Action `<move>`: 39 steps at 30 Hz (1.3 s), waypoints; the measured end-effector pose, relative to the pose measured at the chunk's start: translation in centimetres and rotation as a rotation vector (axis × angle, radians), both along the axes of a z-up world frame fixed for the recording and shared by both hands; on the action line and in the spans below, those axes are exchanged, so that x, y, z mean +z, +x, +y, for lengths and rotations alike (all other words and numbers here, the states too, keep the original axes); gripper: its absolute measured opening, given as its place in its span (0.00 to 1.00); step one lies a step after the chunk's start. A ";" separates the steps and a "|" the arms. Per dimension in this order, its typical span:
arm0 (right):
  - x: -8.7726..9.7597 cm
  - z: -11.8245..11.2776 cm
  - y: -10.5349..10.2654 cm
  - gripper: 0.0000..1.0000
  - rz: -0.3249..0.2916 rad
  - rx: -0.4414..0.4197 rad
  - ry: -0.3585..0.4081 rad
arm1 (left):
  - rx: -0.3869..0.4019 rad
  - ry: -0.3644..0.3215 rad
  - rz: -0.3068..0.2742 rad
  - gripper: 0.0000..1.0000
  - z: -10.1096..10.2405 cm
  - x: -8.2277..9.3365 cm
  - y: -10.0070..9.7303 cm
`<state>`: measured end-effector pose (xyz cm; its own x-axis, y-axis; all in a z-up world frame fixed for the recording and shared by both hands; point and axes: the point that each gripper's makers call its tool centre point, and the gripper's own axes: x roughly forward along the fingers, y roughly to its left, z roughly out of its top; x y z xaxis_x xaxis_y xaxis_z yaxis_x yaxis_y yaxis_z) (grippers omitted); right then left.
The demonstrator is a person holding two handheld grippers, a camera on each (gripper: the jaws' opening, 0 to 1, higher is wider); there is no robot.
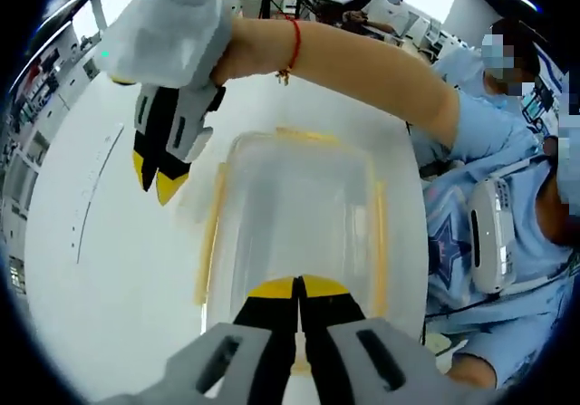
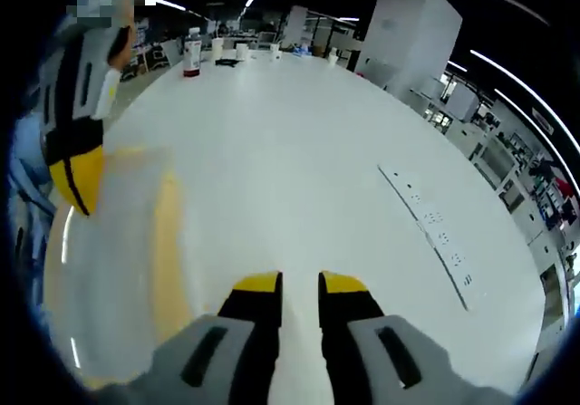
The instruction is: Snap each plastic latch of the storage box into its locked position after aligning the lid with the box until every specified latch is closed and the lid sits flush.
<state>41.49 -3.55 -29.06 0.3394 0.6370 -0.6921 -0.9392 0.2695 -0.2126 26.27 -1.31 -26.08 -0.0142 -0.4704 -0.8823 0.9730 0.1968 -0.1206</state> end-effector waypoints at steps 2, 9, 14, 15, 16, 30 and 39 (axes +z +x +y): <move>0.2 -0.1 0.1 0.16 -0.022 -0.018 0.010 | 0.018 -0.024 0.013 0.00 0.0 0.0 0.3; 2.5 -1.2 1.1 0.19 -0.141 -0.108 0.089 | -0.034 -0.144 -0.015 0.10 0.0 0.4 0.5; 5.2 -2.2 0.4 0.20 -0.233 -0.166 0.193 | 0.073 -0.201 -0.040 0.12 1.3 0.6 1.9; 5.4 -2.3 0.0 0.20 -0.242 -0.168 0.194 | 0.109 -0.222 -0.068 0.12 1.9 0.9 2.6; 5.5 -2.4 -0.2 0.20 -0.244 -0.170 0.198 | 0.136 -0.249 -0.093 0.13 2.3 1.2 3.1; 9.7 -4.0 -5.1 0.25 -0.294 -0.205 0.399 | 0.481 -0.535 -0.486 0.28 10.7 7.3 7.4; 10.7 -7.4 -7.6 0.26 -0.356 -0.271 0.460 | 0.607 -0.641 -0.700 0.32 16.2 10.3 5.2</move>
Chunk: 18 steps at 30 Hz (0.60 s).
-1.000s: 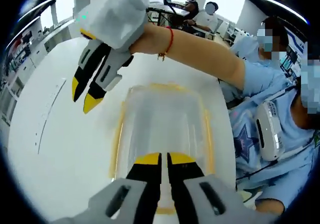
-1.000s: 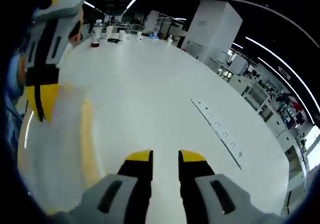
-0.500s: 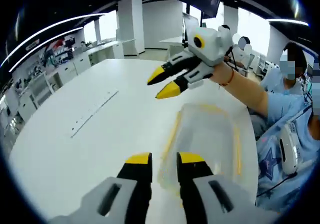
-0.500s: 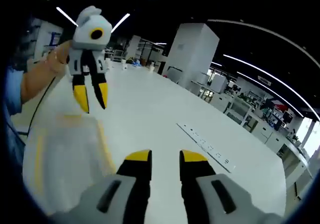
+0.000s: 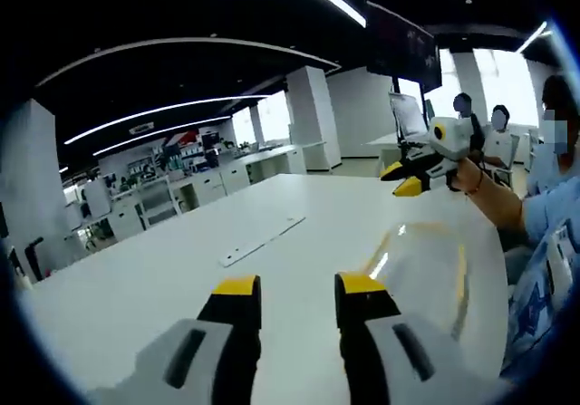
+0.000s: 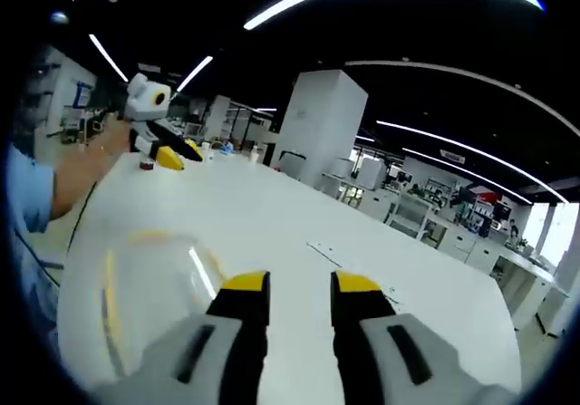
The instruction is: Snap each plastic latch of the storage box into its locked position after aligning the lid with the box until every specified latch is closed and the lid sits flush.
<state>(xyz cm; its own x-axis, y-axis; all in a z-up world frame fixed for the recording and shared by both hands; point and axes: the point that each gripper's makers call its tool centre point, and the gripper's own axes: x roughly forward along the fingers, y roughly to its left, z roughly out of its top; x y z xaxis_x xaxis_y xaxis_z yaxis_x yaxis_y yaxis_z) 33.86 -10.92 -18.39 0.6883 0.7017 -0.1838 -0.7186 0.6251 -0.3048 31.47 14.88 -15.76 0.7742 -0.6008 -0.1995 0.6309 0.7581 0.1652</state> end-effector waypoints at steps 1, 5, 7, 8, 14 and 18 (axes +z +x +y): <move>0.2 -0.4 -0.4 0.26 -0.007 -0.003 0.009 | 0.020 -0.010 -0.018 0.33 0.7 0.3 -0.2; 0.8 -1.9 -2.1 0.26 -0.017 -0.013 0.069 | 0.064 -0.088 -0.059 0.36 2.5 1.3 -1.6; 0.9 -3.3 -3.2 0.26 -0.059 -0.038 0.086 | 0.064 -0.154 -0.091 0.37 3.0 1.8 -2.9; 0.9 -3.7 -3.5 0.26 -0.070 -0.048 0.086 | 0.068 -0.166 -0.100 0.37 3.3 2.0 -3.1; -0.6 -7.4 -5.9 0.26 -0.101 -0.120 0.127 | 0.142 -0.175 -0.155 0.40 6.0 1.4 -3.5; -0.7 -11.1 -6.6 0.26 -0.167 -0.240 0.171 | 0.181 -0.198 -0.201 0.40 6.1 0.3 -4.8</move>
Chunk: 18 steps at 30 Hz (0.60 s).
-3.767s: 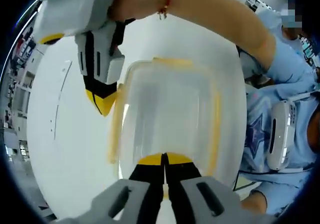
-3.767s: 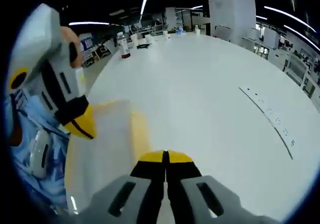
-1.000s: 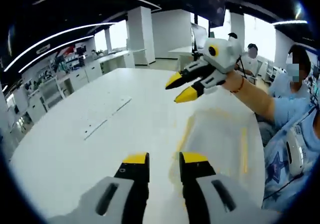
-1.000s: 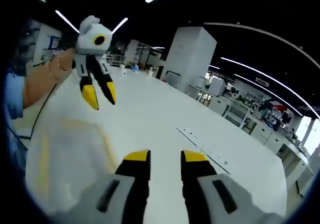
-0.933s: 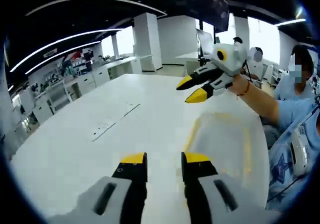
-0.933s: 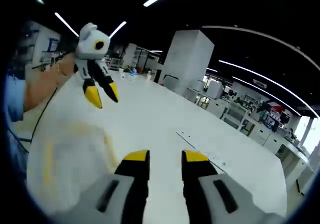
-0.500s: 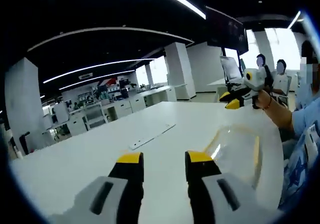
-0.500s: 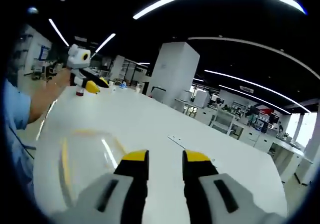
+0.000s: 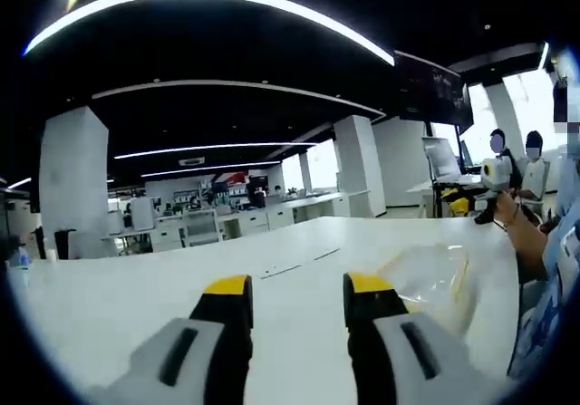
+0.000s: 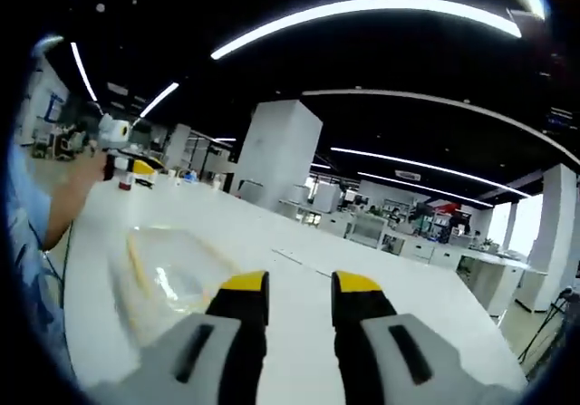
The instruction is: Snap each plastic latch of the storage box into its locked position after aligning the lid with the box until every specified latch is closed and the lid sits flush.
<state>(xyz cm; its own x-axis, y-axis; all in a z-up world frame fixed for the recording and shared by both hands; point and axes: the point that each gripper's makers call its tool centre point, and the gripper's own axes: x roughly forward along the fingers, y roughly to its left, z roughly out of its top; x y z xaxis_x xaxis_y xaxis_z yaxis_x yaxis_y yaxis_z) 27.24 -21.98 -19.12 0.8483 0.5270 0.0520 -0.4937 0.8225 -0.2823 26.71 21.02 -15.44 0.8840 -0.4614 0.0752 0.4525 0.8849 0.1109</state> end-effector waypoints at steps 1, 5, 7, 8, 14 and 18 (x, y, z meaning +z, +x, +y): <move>-0.1 -0.8 -0.1 0.27 -0.013 -0.028 0.004 | 0.018 -0.008 -0.020 0.40 0.0 0.0 -0.2; -1.0 -2.4 -0.3 0.29 -0.042 -0.088 0.022 | 0.087 -0.023 -0.054 0.45 -0.6 -1.3 -0.6; -1.4 -2.8 -0.1 0.29 -0.048 -0.102 0.060 | 0.111 -0.025 -0.075 0.44 -0.8 -1.7 -0.5; -1.8 -3.2 0.2 0.29 -0.047 -0.117 0.071 | 0.124 -0.022 -0.078 0.44 -0.8 -2.3 -0.2; -3.0 -4.7 0.4 0.28 -0.043 -0.204 0.065 | 0.218 -0.008 -0.088 0.43 1.0 -4.0 0.2; -3.4 -5.2 0.3 0.28 -0.036 -0.231 0.067 | 0.244 -0.024 -0.075 0.43 2.2 -5.1 -0.2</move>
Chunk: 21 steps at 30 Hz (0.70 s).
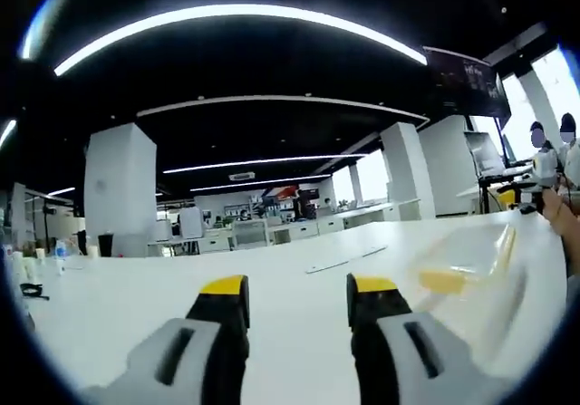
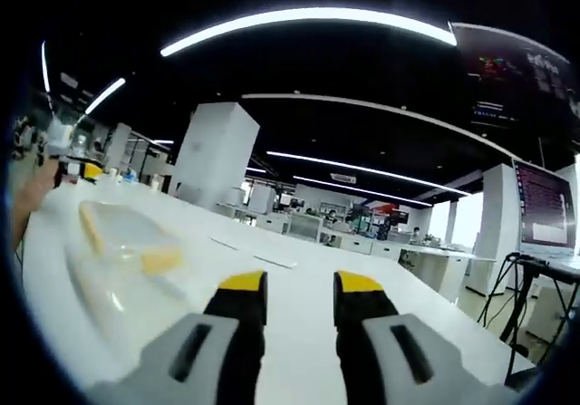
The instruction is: Snap each plastic latch of the storage box into its locked position after aligning the lid with the box until every specified latch is closed and the lid sits flush.
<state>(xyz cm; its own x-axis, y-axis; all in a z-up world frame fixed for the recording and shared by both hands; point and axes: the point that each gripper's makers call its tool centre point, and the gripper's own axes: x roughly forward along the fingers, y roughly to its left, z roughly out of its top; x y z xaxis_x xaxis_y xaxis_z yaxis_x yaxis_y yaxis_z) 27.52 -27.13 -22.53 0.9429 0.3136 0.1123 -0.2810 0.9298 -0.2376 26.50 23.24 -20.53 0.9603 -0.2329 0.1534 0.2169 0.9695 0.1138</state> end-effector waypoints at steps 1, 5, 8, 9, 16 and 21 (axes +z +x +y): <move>0.0 0.0 0.0 0.28 0.002 0.002 0.005 | 0.007 -0.003 -0.001 0.43 0.2 0.0 0.0; -0.2 0.1 -0.1 0.28 0.004 -0.015 -0.008 | 0.022 -0.012 -0.026 0.43 0.4 0.4 -0.2; -0.4 0.1 0.1 0.27 0.013 -0.022 -0.025 | 0.023 -0.001 -0.013 0.43 0.3 0.0 0.0; -0.5 0.2 0.1 0.27 0.018 -0.018 -0.024 | 0.026 0.003 -0.005 0.43 0.4 -0.1 0.1; -0.7 0.5 0.1 0.27 0.031 -0.015 -0.039 | 0.056 0.058 0.021 0.43 0.5 -0.6 0.4; -0.9 0.6 0.2 0.27 0.040 -0.013 -0.046 | 0.048 0.052 0.021 0.43 0.4 -0.6 0.4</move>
<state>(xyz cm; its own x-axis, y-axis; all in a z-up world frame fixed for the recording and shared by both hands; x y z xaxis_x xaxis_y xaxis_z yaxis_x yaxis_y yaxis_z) 27.68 -26.56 -23.44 0.9503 0.3055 0.0604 -0.2793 0.9218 -0.2688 26.93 23.64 -21.18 0.9735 -0.1934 0.1218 0.1729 0.9718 0.1606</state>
